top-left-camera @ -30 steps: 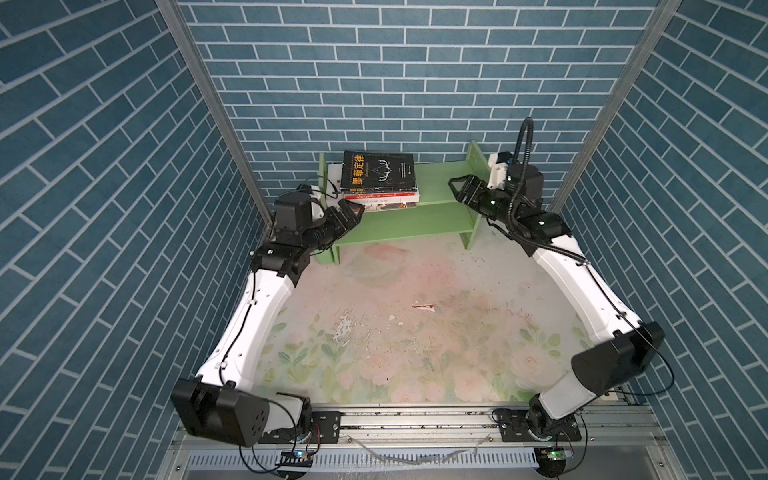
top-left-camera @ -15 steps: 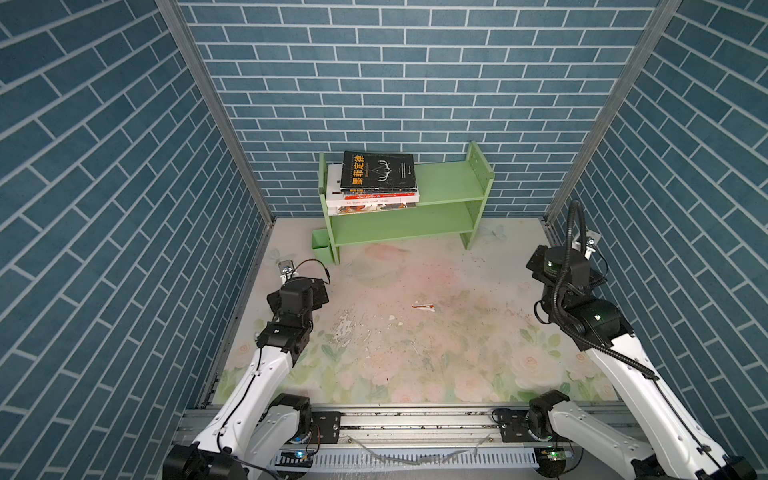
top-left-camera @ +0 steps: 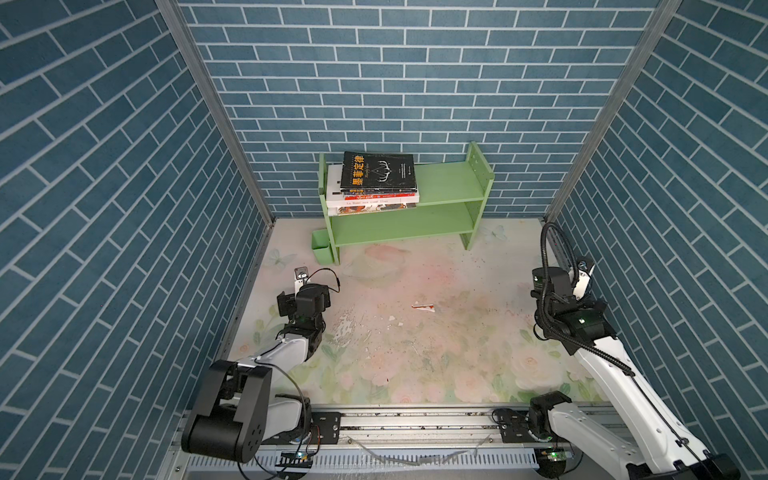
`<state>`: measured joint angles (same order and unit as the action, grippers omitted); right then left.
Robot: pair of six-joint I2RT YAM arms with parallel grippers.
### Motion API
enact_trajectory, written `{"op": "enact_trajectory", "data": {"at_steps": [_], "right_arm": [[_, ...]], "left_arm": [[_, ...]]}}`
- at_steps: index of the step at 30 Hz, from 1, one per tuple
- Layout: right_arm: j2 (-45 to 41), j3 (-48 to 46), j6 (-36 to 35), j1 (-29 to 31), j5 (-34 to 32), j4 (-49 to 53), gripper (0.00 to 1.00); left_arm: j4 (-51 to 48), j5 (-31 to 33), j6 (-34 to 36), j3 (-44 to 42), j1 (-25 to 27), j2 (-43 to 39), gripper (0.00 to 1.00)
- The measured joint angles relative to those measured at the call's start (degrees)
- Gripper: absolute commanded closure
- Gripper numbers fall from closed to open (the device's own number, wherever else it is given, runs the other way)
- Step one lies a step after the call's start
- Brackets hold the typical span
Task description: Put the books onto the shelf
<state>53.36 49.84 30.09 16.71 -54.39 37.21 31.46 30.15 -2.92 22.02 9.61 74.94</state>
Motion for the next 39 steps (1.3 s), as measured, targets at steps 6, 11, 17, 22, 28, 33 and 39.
{"op": "enact_trajectory", "data": {"at_steps": [6,11,17,22,28,33,39], "right_arm": [[2.1,-4.2,-0.4,-5.5,6.1,-5.1,0.02],[4.3,-11.1,-2.6,-8.6,11.1,-15.5,0.01],[12.9,-16.2,-10.8,-9.7,14.8,-35.8,0.01],[23.0,-17.1,-17.5,-10.0,18.4,-51.7,0.01],[29.7,-17.7,-23.8,-10.7,24.0,-63.1,0.01],[33.0,-22.7,-25.5,-11.2,26.2,-73.0,0.01],[33.4,-23.3,-25.1,-15.6,31.6,-75.1,0.01]], "left_arm": [[12.9,-2.9,3.9,-1.3,-1.6,7.8,0.00],[13.8,-11.5,4.2,0.3,-5.7,10.8,0.00],[17.4,-15.7,4.3,-0.2,-6.8,12.2,0.00],[18.7,-16.8,4.3,-0.3,-6.8,12.2,0.00],[19.4,-17.2,4.3,-0.3,-6.7,12.2,0.00],[19.5,-17.4,4.3,-0.4,-6.7,12.2,0.00],[19.5,-17.4,4.3,-0.4,-6.7,12.2,0.00]]}}
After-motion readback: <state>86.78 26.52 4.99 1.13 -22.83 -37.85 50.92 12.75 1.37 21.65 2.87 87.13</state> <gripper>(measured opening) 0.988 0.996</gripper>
